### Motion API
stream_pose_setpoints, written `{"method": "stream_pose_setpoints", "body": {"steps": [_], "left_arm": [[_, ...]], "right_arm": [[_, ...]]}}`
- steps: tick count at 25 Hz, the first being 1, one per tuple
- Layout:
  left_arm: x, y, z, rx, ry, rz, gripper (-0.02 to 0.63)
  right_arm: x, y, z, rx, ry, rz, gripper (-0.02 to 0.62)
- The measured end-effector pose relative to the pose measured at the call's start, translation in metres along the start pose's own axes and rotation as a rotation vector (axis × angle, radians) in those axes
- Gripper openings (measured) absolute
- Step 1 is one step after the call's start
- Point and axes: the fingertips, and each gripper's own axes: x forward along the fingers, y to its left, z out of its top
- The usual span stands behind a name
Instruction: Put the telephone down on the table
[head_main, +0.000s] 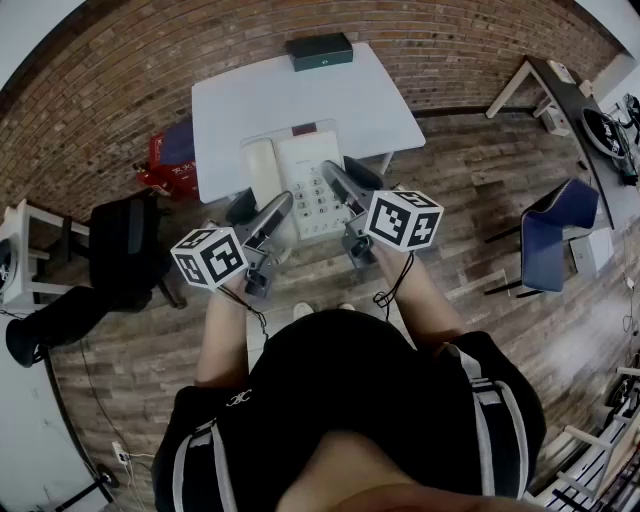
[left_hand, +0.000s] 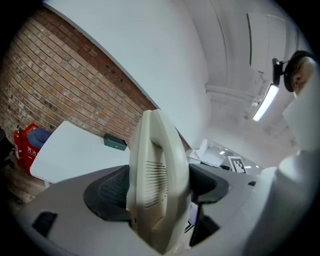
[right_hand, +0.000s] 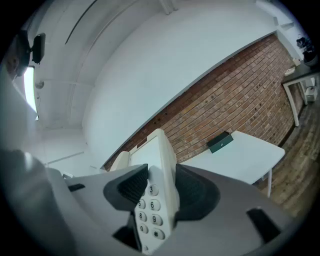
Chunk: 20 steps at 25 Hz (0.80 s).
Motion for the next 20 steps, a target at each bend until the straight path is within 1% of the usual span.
{"method": "stream_pose_setpoints", "body": {"steps": [4, 9, 15, 20], "left_arm": [[-0.001, 0.001, -0.002, 0.0, 0.002, 0.001, 0.37], [0.0, 0.004, 0.0, -0.01, 0.008, 0.0, 0.37], [-0.001, 0.004, 0.003, 0.009, 0.014, -0.012, 0.37], [-0.016, 0.023, 0.017, 0.0, 0.011, -0.038, 0.37]], "right_arm": [[0.0, 0.001, 0.0, -0.006, -0.002, 0.002, 0.156], [0.001, -0.001, -0.002, 0.012, -0.003, -0.016, 0.156], [0.0, -0.001, -0.004, 0.04, -0.03, -0.037, 0.163], [0.02, 0.018, -0.008, 0.018, -0.04, -0.061, 0.163]]}}
